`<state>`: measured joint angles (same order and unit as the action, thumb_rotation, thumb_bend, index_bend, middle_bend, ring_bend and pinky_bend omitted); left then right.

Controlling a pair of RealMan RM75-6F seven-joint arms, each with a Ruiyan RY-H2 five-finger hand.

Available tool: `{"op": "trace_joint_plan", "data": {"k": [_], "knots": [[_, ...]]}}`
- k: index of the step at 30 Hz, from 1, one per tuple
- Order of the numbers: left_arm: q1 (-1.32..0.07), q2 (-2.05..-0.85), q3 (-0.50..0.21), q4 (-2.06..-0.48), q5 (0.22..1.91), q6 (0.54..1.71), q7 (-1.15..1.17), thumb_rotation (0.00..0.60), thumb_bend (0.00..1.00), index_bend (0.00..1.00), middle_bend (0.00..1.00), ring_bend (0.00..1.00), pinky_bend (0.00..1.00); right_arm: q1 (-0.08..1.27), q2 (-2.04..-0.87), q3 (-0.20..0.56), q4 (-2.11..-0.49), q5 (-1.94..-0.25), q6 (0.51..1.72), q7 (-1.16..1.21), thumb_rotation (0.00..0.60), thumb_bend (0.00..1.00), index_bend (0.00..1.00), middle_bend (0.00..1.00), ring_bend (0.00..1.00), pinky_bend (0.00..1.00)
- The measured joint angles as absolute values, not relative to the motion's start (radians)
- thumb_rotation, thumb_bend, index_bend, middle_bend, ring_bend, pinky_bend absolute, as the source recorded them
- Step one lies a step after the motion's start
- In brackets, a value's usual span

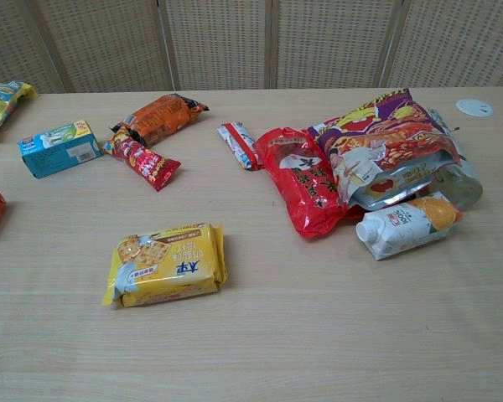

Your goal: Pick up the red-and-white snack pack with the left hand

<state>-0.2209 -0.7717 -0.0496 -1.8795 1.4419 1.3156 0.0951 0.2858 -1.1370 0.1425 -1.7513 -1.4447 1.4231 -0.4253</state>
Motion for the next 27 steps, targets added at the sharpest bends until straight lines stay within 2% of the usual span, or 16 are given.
{"op": "trace_joint_plan", "data": {"k": [15, 21, 27], "knots": [[-0.259, -0.767, -0.057, -1.863, 1.452, 1.258, 0.089, 0.568, 0.12, 0.0, 0.0, 0.0, 0.0, 0.276, -1.129, 0.137, -1.794, -1.46, 1.434, -0.434, 0.068, 0.44, 0.0, 0.24, 0.0, 0.03], [-0.334, -0.78, -0.073, -1.839, 1.437, 1.154, 0.155, 0.6, 0.13, 0.0, 0.0, 0.0, 0.0, 0.275, -1.127, 0.137, -1.81, -1.462, 1.433, -0.446, 0.068, 0.44, 0.0, 0.24, 0.0, 0.03], [-0.445, -0.881, -0.099, -1.752, 1.4, 1.023, 0.232, 0.6, 0.13, 0.0, 0.0, 0.0, 0.0, 0.265, -1.112, 0.135, -1.83, -1.466, 1.443, -0.457, 0.07, 0.44, 0.0, 0.24, 0.0, 0.03]]}}
